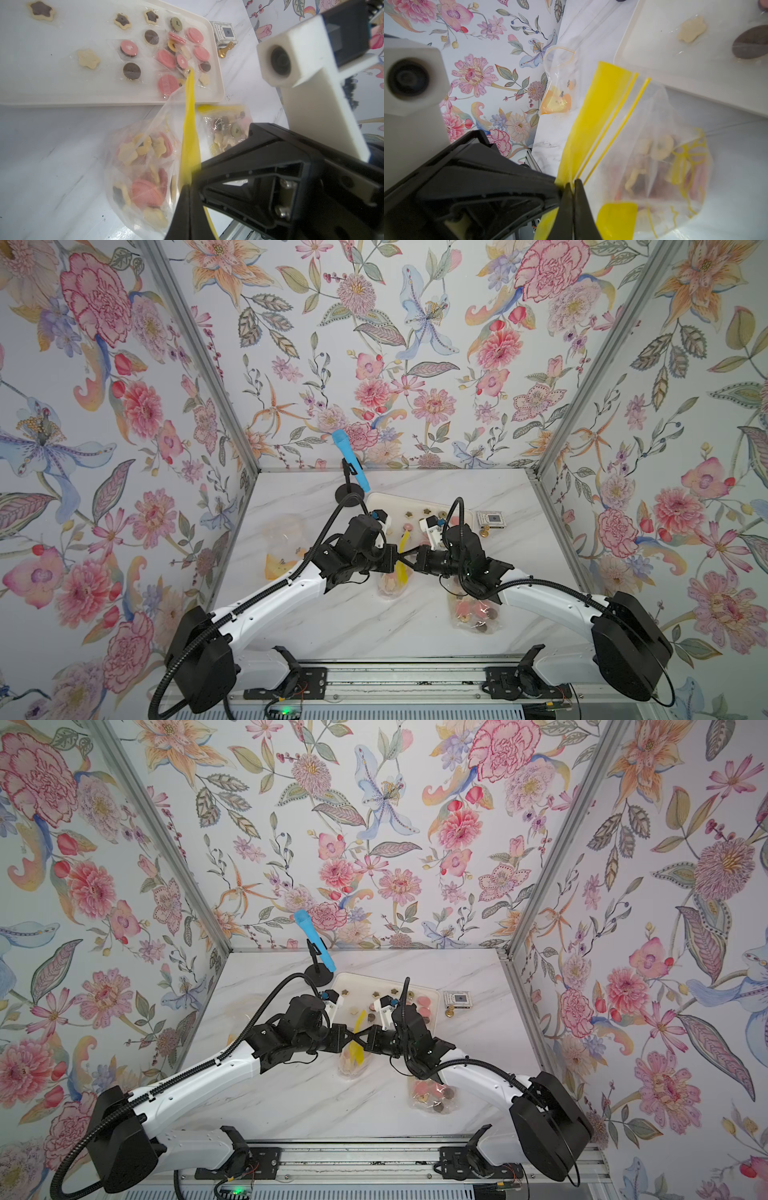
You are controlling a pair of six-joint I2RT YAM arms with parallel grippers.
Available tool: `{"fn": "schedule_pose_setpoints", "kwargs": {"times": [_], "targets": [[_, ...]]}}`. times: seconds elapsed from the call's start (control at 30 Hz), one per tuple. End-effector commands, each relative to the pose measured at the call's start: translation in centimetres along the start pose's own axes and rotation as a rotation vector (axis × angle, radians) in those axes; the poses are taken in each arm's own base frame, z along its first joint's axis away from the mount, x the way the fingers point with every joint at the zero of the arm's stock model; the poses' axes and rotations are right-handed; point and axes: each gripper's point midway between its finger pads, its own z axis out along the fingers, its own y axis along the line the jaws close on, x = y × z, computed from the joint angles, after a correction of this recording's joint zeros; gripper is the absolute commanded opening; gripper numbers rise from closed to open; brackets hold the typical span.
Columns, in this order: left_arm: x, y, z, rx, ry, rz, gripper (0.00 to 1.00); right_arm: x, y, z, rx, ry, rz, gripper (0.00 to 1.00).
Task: Pour cookies out of the ziploc bag
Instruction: Open the ziploc bag at the center of the board.
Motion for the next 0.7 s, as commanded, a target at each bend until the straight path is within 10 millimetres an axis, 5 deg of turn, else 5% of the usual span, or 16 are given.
{"fn": "schedule_pose_setpoints", "kwargs": {"times": [0.0,0.37,0.67], "targets": [[-0.4,-0.5,-0.5,-0.009,-0.019,0.028,0.00,-0.3,-0.4,-0.2,0.010,-0.021,0.018,0.00],[-1.2,0.1,-1.3,-0.057,-0.057,0.031,0.00,-0.7,-3.5,-1.8,0.243,-0.064,-0.003,0.00],[-0.5,0.2,-0.3,-0.035,-0.038,0.031,0.05,-0.5,-2.6,-1.3,0.219,-0.063,-0.029,0.00]]}}
